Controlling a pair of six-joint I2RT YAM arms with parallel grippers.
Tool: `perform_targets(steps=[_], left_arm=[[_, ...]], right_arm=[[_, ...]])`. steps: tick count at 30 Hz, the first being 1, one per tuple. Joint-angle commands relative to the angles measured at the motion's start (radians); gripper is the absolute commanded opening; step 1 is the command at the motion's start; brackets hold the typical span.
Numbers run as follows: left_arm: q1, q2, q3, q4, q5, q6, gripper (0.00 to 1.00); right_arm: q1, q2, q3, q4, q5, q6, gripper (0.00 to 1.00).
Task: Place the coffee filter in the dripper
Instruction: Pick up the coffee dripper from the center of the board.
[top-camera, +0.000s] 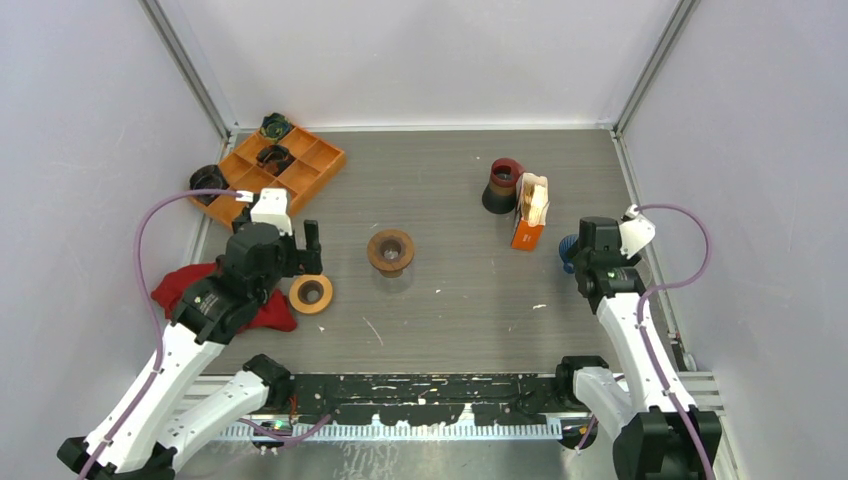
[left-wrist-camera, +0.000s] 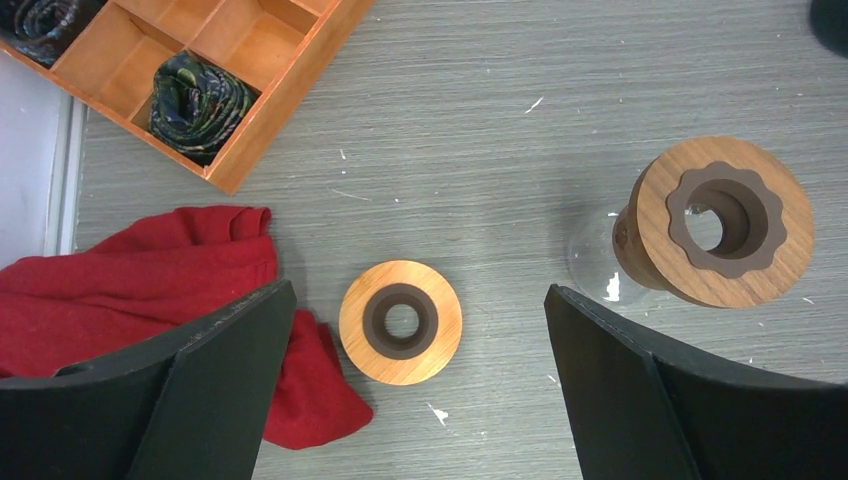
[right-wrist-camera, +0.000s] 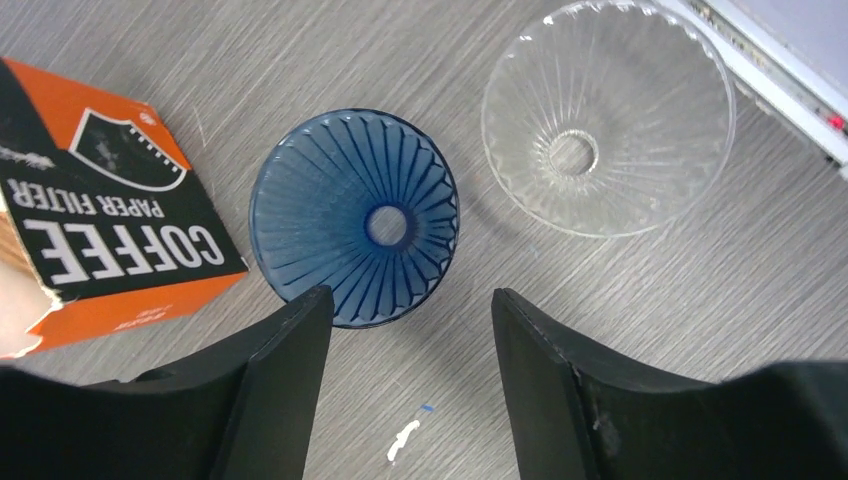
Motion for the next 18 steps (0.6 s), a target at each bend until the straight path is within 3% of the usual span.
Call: perform_targets(steps=[1, 6, 18], left_arm=[[0.027, -0.014, -0.007, 0.068, 0.043, -0.026, 0.99], [0.029, -0.014, -0.009, 0.068, 0.041, -0.027, 0.99], [0.034, -0.007, -0.009, 0.067, 0.049, -0.027, 0.99]], right_arm=[[-0.005, 0.004, -0.031, 0.044, 0.087, 0.178, 0.63], [-0.006, 0.042, -0.062, 0.067, 0.115, 0.272, 0.57], [-0.008, 0.126, -0.113, 0.174, 0.136, 0.338, 0.52]])
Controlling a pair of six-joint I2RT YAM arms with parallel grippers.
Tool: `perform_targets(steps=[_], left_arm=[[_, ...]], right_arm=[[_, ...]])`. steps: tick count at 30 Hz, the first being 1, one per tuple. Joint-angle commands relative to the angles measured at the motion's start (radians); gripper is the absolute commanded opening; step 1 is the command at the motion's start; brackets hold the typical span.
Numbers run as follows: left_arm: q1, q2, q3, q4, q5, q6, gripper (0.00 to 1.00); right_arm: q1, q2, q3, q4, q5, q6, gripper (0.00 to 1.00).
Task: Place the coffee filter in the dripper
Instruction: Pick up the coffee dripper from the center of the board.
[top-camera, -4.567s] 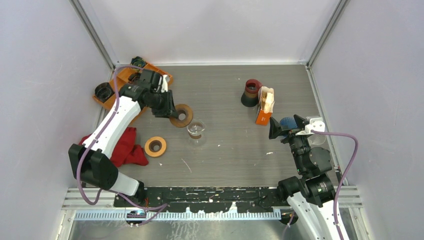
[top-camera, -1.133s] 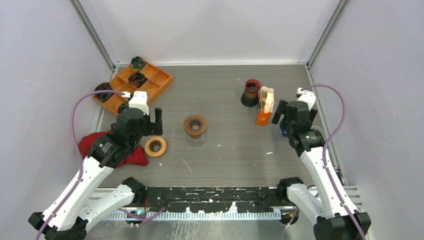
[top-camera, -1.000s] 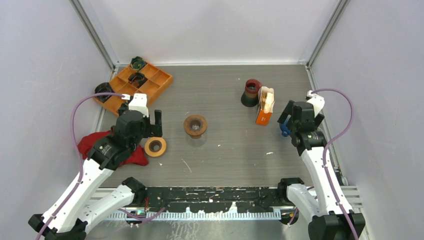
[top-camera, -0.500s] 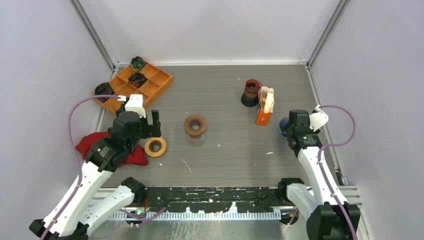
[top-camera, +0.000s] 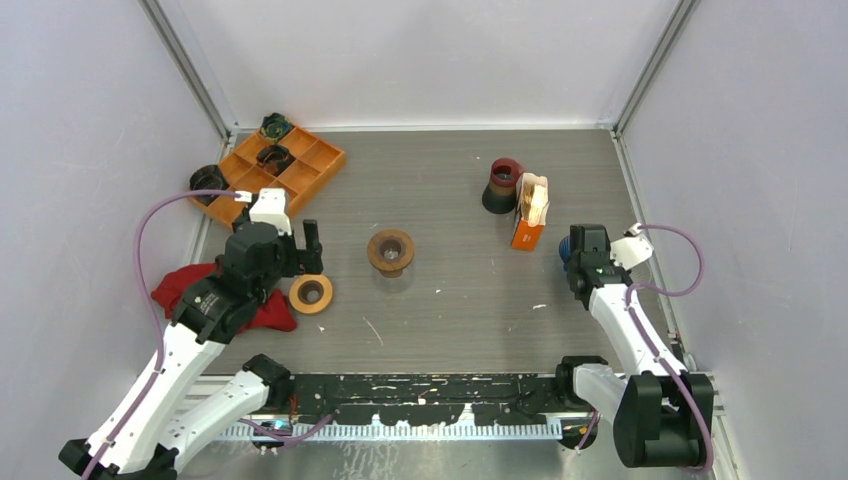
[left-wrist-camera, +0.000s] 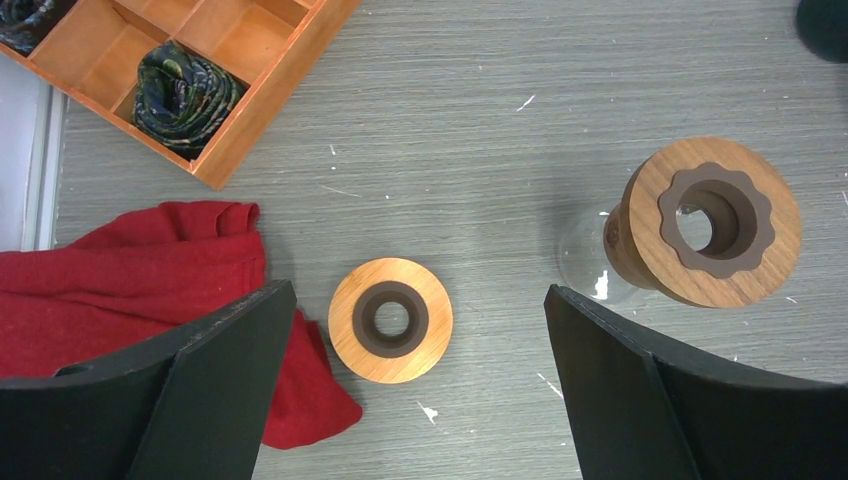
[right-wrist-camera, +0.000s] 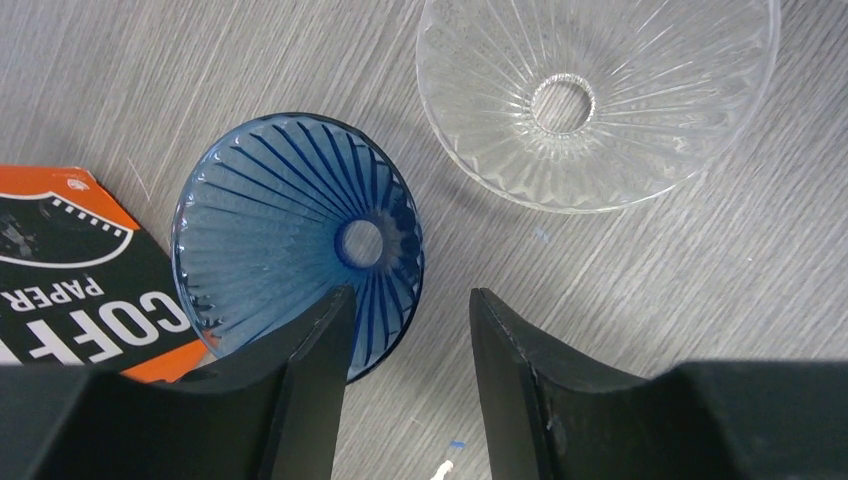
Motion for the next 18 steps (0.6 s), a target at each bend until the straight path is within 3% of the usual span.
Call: perform_targets(steps=[1, 11, 18], left_arm=[[0.007, -0.004, -0.001, 0.064, 0.012, -0.006, 0.99], [0.012, -0.003, -0.004, 0.065, 0.023, -0.008, 0.99], [0.017, 0.001, -0.008, 0.072, 0.045, -0.011, 0.99]], right_arm=[[-0.004, 0.016, -0.012, 0.093, 0.059, 0.048, 0.50], [-0.004, 0.023, -0.027, 0.126, 0.058, 0.051, 0.30], [-0.004, -0.032, -0.031, 0.082, 0.016, 0.015, 0.03]])
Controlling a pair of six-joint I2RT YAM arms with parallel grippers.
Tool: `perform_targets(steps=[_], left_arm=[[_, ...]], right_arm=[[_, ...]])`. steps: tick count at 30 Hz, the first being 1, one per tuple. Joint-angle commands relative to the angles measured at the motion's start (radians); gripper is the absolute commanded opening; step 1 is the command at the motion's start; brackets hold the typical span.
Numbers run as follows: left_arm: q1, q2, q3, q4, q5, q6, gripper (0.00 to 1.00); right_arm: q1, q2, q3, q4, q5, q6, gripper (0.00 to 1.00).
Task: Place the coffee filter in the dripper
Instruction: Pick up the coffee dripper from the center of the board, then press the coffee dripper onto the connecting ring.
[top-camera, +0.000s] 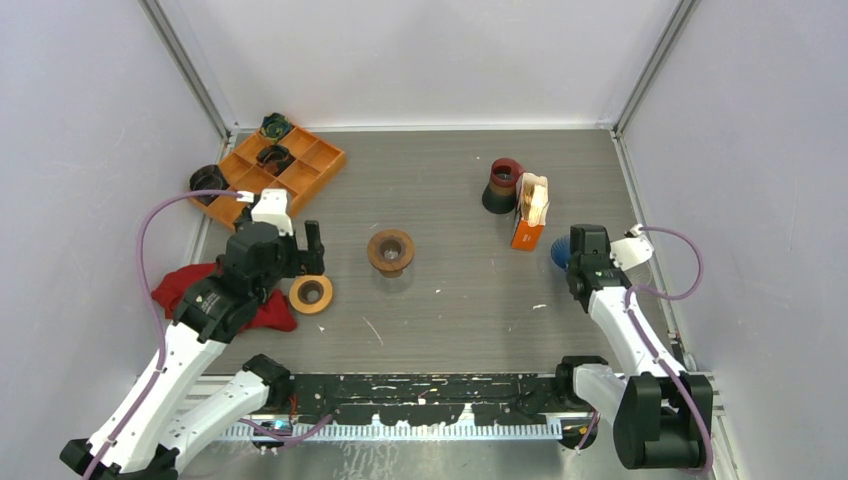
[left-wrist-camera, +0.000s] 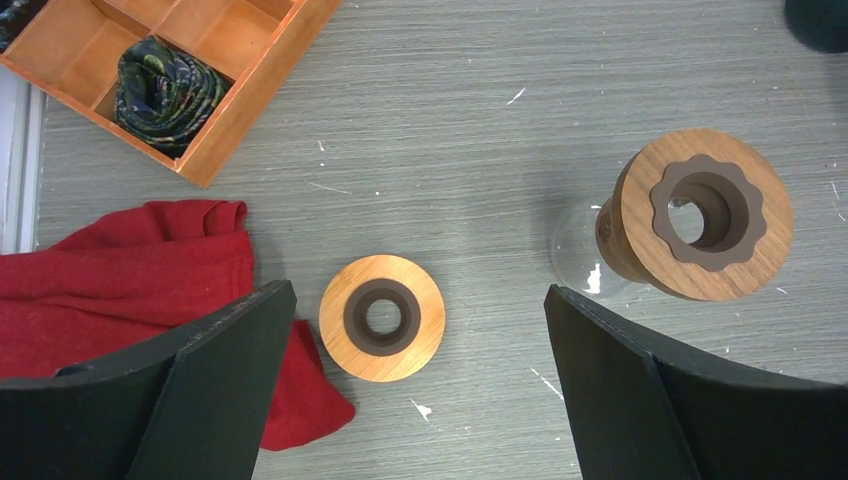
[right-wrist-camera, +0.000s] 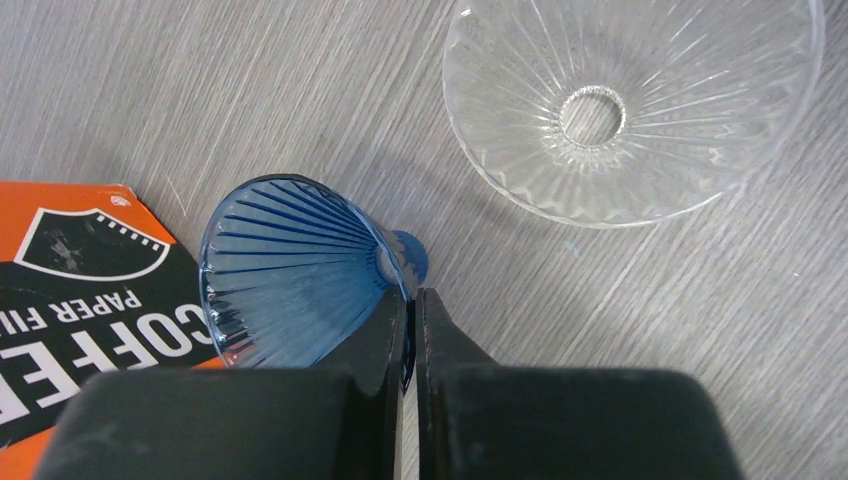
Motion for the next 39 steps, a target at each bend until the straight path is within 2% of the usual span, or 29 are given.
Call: perform_targets(steps=[1, 10, 21, 34, 39], left_arm=[[0.009, -0.001, -0.001, 0.068, 0.020, -0.011, 0.99], [0.023, 0.010, -0.005, 0.074, 0.048, -0.011, 0.99], [0.054, 0.031, -0.006, 0.080, 0.104, -0.013, 0.99], [0.092, 0.071, -0.001, 0.091, 0.211, -0.018, 0.99], [0.091, 0.089, -0.003, 0.097, 0.241, -0.018, 0.99]], right_arm=[[-0.003, -0.055, 0.001, -0.031, 0.002, -0.019, 0.01], [-0.003, -0.135, 0.038, -0.122, -0.123, -0.139, 0.01], [0.000, -0.205, 0.123, -0.151, -0.472, -0.285, 0.01], [0.036, -0.118, 0.351, -0.144, -0.724, -0.398, 0.01], [0.144, -0.059, 0.421, -0.107, -0.741, -0.384, 0.01]])
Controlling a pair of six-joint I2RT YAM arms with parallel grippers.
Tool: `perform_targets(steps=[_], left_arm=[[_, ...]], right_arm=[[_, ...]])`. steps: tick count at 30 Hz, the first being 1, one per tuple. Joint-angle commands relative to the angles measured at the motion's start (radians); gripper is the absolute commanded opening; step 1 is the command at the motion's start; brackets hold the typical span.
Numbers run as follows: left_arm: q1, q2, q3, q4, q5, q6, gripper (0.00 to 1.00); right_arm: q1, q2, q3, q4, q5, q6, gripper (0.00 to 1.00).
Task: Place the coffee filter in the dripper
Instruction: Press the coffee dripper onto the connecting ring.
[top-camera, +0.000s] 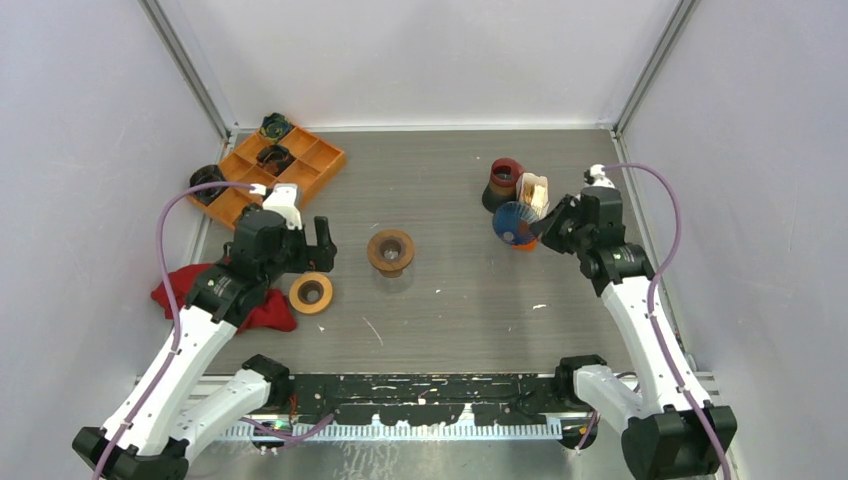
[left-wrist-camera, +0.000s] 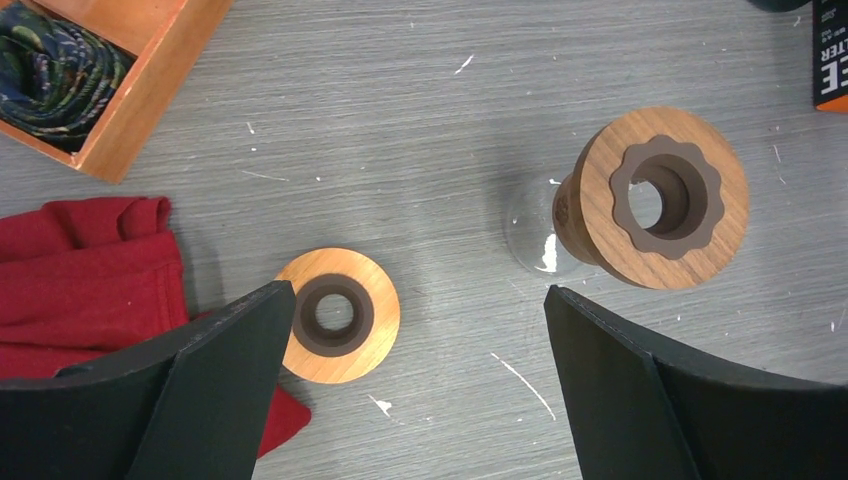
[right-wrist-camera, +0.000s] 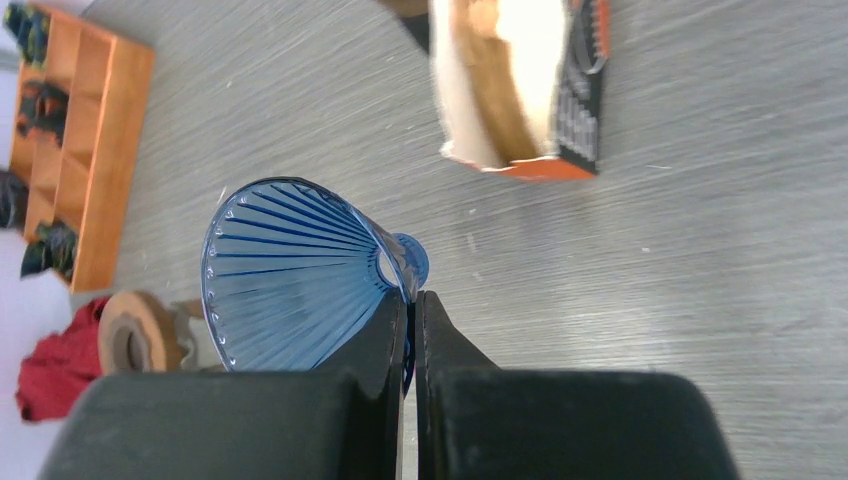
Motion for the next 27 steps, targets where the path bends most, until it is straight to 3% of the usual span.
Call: perform_targets(steps=[1, 9, 27], left_arm=[[0.006, 0.011, 0.006, 0.058, 0.048, -0.010, 0.99], [0.008, 0.016, 0.004, 0.061, 0.053, -0.011, 0.99], [0.056, 0.022, -0.002, 0.056, 0.039, -0.035, 0.99]], right_arm=[[0.117, 0.045, 0.100, 0.076, -0.043, -0.008, 0.01], [0.336, 0.191, 0.251, 0.099, -0.005, -0.009, 0.01], [0.557, 0.421, 0.495, 0.087, -0.022, -0.023, 0.01]])
